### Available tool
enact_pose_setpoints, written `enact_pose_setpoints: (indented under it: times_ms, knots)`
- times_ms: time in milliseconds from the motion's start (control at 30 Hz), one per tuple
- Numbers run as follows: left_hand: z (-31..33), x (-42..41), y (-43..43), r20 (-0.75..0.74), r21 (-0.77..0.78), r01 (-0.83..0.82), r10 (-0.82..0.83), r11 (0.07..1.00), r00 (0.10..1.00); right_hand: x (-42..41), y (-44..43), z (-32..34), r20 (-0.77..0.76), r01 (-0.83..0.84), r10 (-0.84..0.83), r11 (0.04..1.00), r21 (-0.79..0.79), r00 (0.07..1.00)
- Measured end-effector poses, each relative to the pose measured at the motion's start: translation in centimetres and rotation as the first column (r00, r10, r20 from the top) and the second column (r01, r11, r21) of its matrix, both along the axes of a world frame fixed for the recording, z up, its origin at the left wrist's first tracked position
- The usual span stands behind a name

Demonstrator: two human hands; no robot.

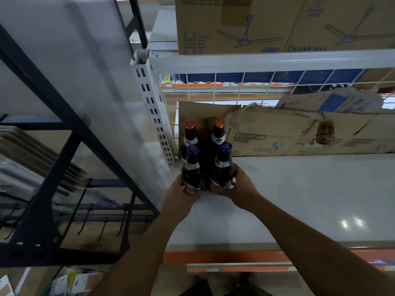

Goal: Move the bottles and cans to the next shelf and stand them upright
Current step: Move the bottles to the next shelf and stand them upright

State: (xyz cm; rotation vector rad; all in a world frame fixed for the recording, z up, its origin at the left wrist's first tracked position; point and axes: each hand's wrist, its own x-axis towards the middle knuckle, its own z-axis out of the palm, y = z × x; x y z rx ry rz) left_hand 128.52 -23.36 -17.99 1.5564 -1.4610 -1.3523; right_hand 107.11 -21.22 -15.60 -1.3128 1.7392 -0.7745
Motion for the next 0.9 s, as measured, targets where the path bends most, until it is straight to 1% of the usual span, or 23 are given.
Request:
enact_pose_setpoints:
  times_ms: [67,133,167,200,233,267,300,367,467,533,633,700,767,833,900]
  knots:
    - [0.8,0.0,0.1,0.021,0.004,0.03,-0.03,1.0,0.999,0.1,0.4,0.6,0.003,-0.008,0.008,1.0,-0.005,1.0]
    - [1.6,-0.1,0.9,0.035,-0.018,0.015,-0.014,1.0,0.999,-0.1,1.1,1.0,0.034,-0.015,0.017,0.998,-0.058,0.999]
    - [2.2,-0.1,1.9,0.105,-0.042,-0.022,0.026,0.999,0.994,-0.4,1.6,1.3,0.036,-0.022,0.025,0.996,-0.084,0.999]
    - [2.8,-0.1,3.2,0.173,-0.083,-0.074,0.087,0.994,0.981,-0.8,2.3,1.8,0.028,-0.023,0.026,0.993,-0.112,0.999]
    - [3.4,-0.1,4.7,0.205,-0.143,-0.112,0.14,0.983,0.969,-1.4,3.1,2.3,0.019,-0.013,0.016,0.989,-0.148,1.0]
    - [4.0,-0.3,6.4,0.207,-0.215,-0.116,0.162,0.97,0.965,-2.3,3.9,2.7,0.02,0.008,-0.004,0.982,-0.19,1.0]
    - [4.9,-0.8,7.9,0.205,-0.282,-0.087,0.149,0.955,0.967,-3.3,4.8,3.2,0.023,0.026,-0.021,0.974,-0.227,1.0]
    - [6.4,-2.4,10.2,0.225,-0.376,0.025,0.065,0.926,0.972,-5.9,7.0,4.4,0.033,0.045,-0.037,0.958,-0.285,0.999]
    - [9.2,-7.4,11.6,0.187,-0.434,0.128,-0.05,0.892,0.981,-11.2,11.2,6.2,0.028,0.073,-0.067,0.942,-0.329,0.997]
    - [11.6,-12.4,12.4,0.168,-0.48,0.204,-0.139,0.853,0.976,-16.0,14.7,7.7,-0.01,0.097,-0.107,0.934,-0.344,0.994]
    - [14.1,-21.3,14.2,0.135,-0.531,0.287,-0.255,0.797,0.957,-24.7,21.6,10.0,-0.071,0.179,-0.222,0.907,-0.382,0.973]
    - [14.9,-28.0,16.0,0.125,-0.547,0.36,-0.352,0.755,0.928,-30.5,27.1,11.4,-0.107,0.257,-0.322,0.881,-0.397,0.941]
    - [15.4,-35.1,18.5,0.119,-0.579,0.438,-0.46,0.687,0.88,-36.2,32.8,12.4,-0.116,0.358,-0.441,0.834,-0.42,0.89]
    - [15.9,-41.7,21.5,0.123,-0.598,0.509,-0.556,0.62,0.822,-41.1,38.1,13.0,-0.119,0.448,-0.541,0.783,-0.431,0.832]
    - [16.3,-47.6,24.5,0.138,-0.598,0.587,-0.652,0.546,0.746,-45.2,42.9,13.2,-0.1,0.511,-0.603,0.742,-0.433,0.791]
